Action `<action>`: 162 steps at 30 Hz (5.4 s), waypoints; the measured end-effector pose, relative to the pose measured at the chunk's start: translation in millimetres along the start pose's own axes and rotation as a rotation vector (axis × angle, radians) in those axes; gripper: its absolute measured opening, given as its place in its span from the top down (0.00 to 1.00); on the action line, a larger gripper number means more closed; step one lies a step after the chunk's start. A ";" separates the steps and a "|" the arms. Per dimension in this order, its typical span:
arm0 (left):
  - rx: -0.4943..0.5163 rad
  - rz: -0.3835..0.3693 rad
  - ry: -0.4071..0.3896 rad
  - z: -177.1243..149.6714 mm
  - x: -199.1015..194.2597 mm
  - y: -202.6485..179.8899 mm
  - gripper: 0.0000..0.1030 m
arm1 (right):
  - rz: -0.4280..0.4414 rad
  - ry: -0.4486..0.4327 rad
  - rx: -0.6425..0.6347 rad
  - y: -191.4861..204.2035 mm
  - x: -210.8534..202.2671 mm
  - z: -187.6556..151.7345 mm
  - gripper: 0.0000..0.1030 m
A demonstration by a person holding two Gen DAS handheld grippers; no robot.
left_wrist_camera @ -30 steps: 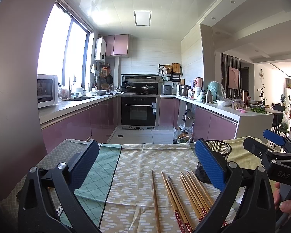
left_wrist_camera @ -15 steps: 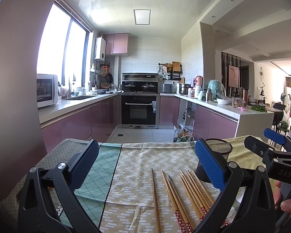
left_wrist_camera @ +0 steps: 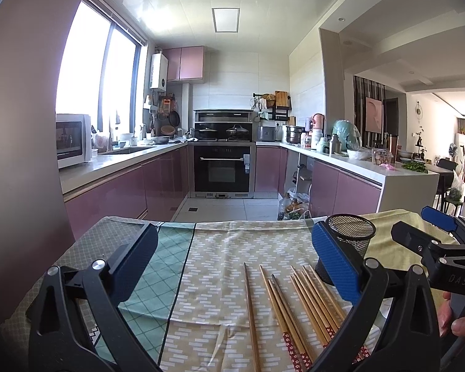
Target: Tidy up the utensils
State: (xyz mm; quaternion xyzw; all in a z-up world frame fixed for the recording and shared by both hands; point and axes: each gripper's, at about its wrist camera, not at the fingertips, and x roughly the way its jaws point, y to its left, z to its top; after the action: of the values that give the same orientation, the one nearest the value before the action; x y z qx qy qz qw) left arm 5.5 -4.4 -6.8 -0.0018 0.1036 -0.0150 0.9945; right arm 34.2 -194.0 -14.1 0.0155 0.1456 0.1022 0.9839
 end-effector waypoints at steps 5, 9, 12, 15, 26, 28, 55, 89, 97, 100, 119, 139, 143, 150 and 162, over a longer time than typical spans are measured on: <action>0.033 -0.017 0.117 -7.2 22.2 3.1 0.05 | 0.042 0.133 -0.013 -2.6 15.7 -8.2 0.06; 0.082 -0.042 0.289 -21.7 50.8 9.1 0.05 | 0.070 0.304 -0.026 -2.3 39.6 -24.1 0.07; 0.116 -0.040 0.392 -36.5 70.9 10.4 0.06 | 0.080 0.408 -0.036 -0.6 54.7 -37.8 0.21; 0.127 -0.079 0.474 -49.4 90.5 9.2 0.12 | 0.084 0.489 -0.045 1.3 67.3 -44.9 0.29; 0.154 -0.154 0.670 -80.5 141.8 -10.3 0.41 | 0.123 0.656 -0.043 6.2 103.6 -56.6 0.65; 0.155 -0.165 0.692 -81.2 149.9 -13.4 0.48 | 0.118 0.657 -0.050 5.8 106.8 -56.0 0.66; -0.007 -0.343 0.627 -30.4 133.1 -8.4 0.92 | 0.235 0.474 0.010 -14.4 72.4 -5.7 0.94; -0.004 -0.560 0.449 90.4 188.8 -107.9 0.92 | 0.186 0.317 0.033 -77.1 111.0 90.9 0.94; 0.071 -0.556 0.555 53.4 220.0 -124.2 0.92 | 0.191 0.460 0.045 -75.2 135.7 71.0 0.94; 0.076 -0.548 0.559 49.5 225.5 -125.5 0.91 | 0.183 0.464 0.057 -73.4 138.3 69.7 0.94; 0.049 -0.359 0.440 39.7 165.9 -53.2 0.52 | 0.227 0.321 0.029 -56.9 73.8 68.9 0.60; 0.080 -0.295 0.719 -80.4 153.0 -23.1 0.51 | 0.271 0.642 0.012 -4.9 99.5 -43.8 0.60; 0.081 -0.298 0.726 -81.0 155.1 -24.9 0.51 | 0.266 0.653 0.004 -1.4 99.0 -48.3 0.61; 0.091 -0.292 0.730 -81.6 158.1 -28.8 0.49 | 0.240 0.664 -0.022 2.4 99.8 -52.9 0.63; 0.127 -0.296 0.741 -82.3 161.0 -34.2 0.58 | 0.219 0.677 -0.043 4.9 102.0 -55.1 0.71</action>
State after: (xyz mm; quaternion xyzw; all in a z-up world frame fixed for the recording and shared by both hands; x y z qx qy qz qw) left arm 145.0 -43.5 -120.3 0.0504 0.4525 -0.1643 0.8751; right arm 112.8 -168.2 -95.4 -0.0246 0.4586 0.2097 0.8632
